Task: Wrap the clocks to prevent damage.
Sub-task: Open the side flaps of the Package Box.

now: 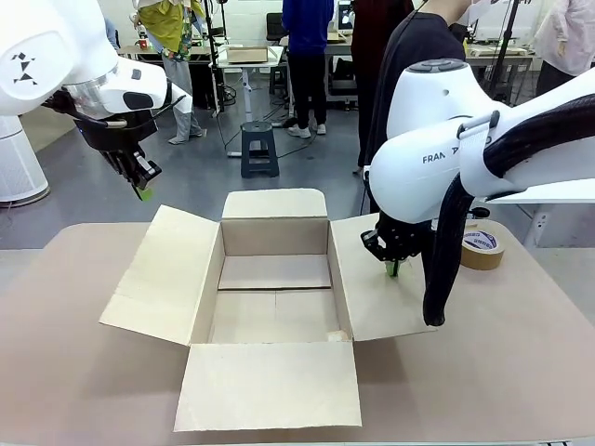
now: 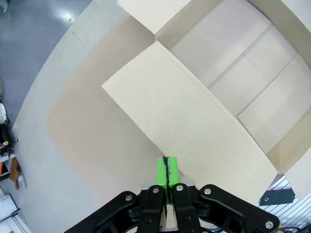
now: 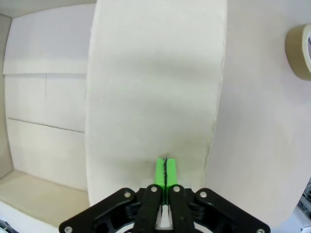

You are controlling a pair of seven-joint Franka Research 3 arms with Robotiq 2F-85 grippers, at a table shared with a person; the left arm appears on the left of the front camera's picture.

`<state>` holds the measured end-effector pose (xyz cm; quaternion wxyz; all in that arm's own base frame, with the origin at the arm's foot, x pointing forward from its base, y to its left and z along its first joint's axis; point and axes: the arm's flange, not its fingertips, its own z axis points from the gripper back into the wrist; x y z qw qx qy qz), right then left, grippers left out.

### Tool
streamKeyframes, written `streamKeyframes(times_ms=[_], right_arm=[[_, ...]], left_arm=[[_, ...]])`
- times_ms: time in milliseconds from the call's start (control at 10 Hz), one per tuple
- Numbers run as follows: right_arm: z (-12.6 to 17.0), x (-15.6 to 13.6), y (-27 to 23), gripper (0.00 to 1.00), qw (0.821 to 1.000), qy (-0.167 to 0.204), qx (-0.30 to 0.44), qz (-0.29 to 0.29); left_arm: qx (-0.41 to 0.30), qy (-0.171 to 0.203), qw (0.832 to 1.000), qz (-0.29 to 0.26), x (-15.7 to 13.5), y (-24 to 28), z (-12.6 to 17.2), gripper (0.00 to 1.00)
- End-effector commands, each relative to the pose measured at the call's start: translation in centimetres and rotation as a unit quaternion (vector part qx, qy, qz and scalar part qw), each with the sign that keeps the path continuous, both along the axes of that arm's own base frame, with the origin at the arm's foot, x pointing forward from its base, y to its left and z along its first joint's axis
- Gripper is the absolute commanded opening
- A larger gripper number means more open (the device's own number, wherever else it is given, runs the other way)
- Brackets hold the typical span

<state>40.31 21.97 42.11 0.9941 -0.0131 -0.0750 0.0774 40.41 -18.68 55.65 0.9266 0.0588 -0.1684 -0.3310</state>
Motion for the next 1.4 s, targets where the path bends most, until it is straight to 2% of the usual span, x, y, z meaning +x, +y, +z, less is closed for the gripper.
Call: streamKeyframes(times_ms=[0, 100, 400, 800, 1100, 1300], right_arm=[[-1.9, 0.3, 0.1, 0.01, 1.0, 0.0, 0.013, -0.002], [-2.4, 0.4, 0.2, 0.01, 1.0, 0.004, 0.014, -0.001], [-3.1, 0.5, 0.2, 0.01, 1.0, 0.007, 0.012, 0.001], [-4.0, 0.7, 0.3, 0.01, 1.0, 0.019, 0.013, 0.003], [-4.0, 0.7, 0.1, 0.01, 1.0, 0.023, 0.015, 0.001], [-4.1, 0.6, -0.2, 0.01, 0.999, 0.025, 0.02, -0.002]], left_arm=[[0.007, -0.001, 1.0, -0.016, 0.0, 0.3, 0.2, 0.0], [0.0, 0.0, 1.0, 0.0, 0.0, 0.0, 0.0, 0.0], [-0.036, 0.057, 0.997, 0.025, 1.4, -0.7, -3.8, 0.0], [-0.036, 0.122, 0.989, 0.072, 2.8, -1.9, -8.9, 0.0], [-0.025, 0.127, 0.986, 0.108, 3.0, -1.9, -11.3, 0.0], [-0.005, 0.112, 0.985, 0.133, 2.7, -1.7, -12.5, 0.0]])
